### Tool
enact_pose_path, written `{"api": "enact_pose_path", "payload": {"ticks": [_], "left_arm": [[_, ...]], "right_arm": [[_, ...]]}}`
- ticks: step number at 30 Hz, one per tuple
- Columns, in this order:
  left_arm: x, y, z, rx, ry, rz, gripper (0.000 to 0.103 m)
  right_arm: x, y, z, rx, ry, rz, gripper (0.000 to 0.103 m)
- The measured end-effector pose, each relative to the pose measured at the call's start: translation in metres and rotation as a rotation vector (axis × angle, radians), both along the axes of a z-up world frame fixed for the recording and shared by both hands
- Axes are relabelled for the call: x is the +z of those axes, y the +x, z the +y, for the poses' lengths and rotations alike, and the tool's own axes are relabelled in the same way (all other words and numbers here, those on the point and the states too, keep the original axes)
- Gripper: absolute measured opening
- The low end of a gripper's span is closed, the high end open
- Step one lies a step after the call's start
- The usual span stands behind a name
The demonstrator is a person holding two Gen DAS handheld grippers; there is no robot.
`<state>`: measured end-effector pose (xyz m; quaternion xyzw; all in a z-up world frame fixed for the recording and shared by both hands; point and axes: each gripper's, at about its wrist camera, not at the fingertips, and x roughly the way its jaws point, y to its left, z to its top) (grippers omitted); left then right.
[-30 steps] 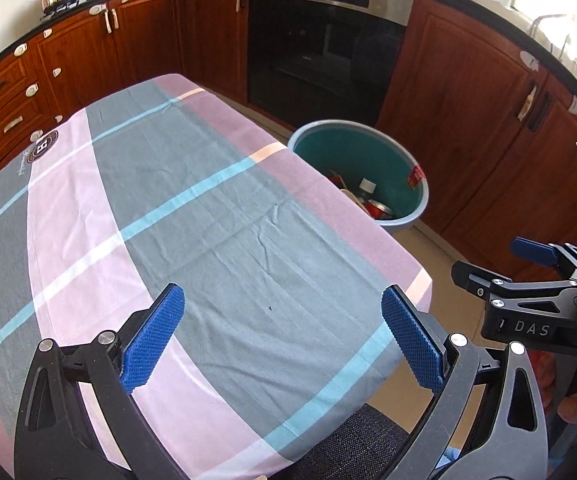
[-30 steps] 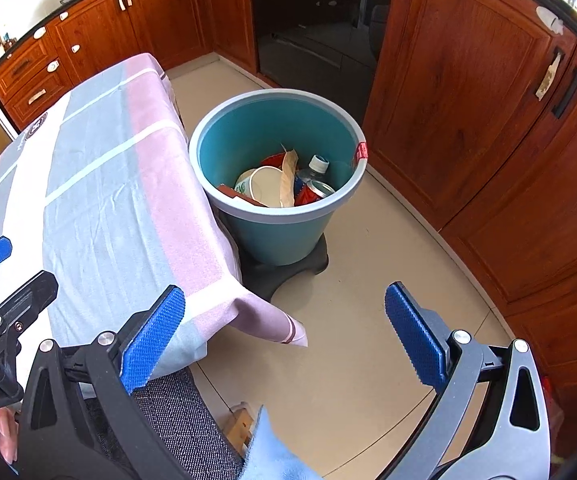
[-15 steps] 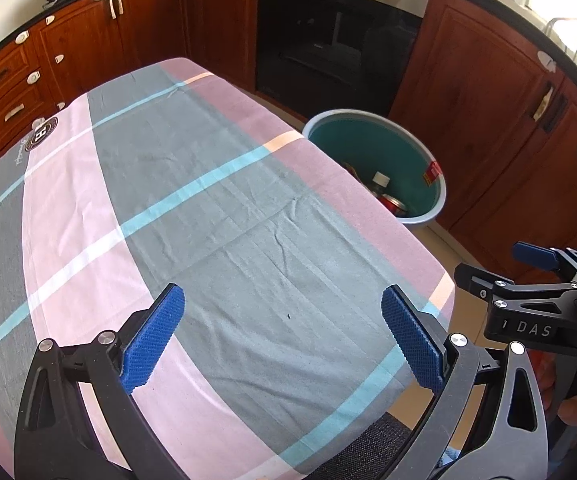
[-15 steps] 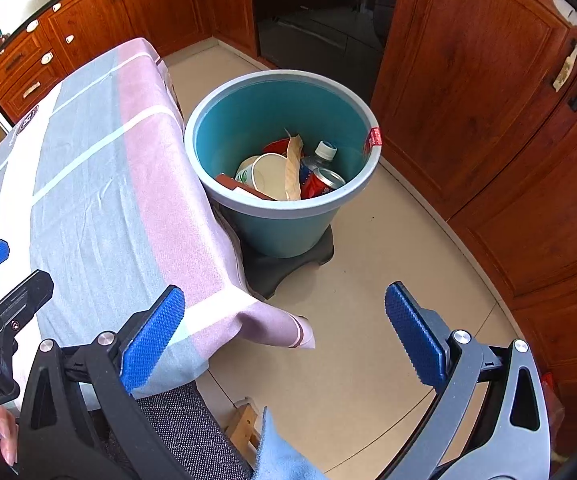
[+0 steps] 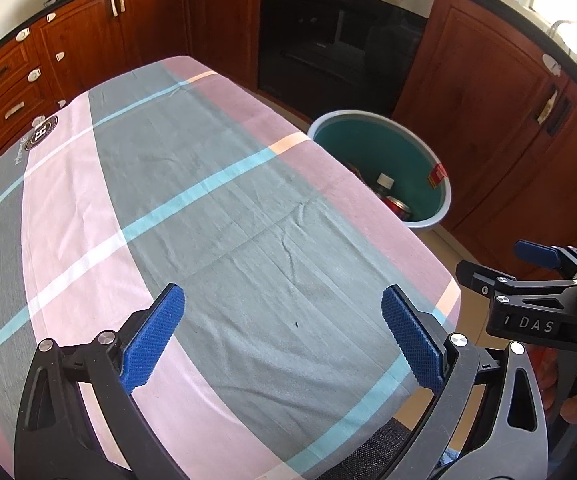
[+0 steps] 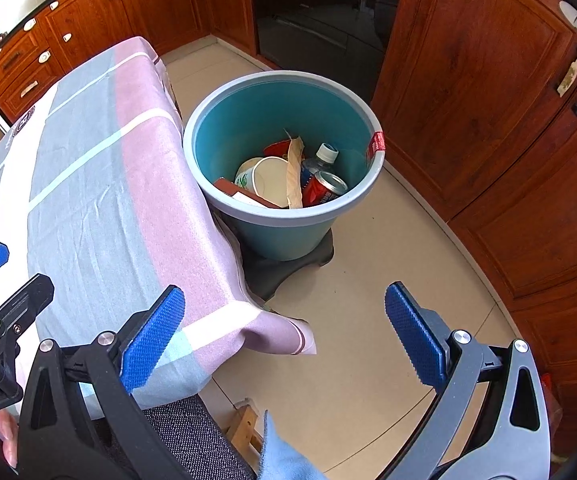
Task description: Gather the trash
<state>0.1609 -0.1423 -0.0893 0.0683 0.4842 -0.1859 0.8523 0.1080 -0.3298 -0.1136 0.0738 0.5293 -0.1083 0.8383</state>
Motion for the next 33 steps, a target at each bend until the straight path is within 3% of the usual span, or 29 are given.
{"api": "enact_pose_path", "payload": {"ticks": [27,33], "left_arm": [[0.001,-0.005,-0.006,-0.038,-0.020,0.004,0.099],[0.007,-0.011,-0.010,-0.047,0.009,-0.028,0.099]], "right_arm": [[0.001,-0.001,-0.003,-0.013,0.011,0.003,0.096],[0.003,-0.002,-0.004,-0.019,0.009,-0.002,0.096]]}}
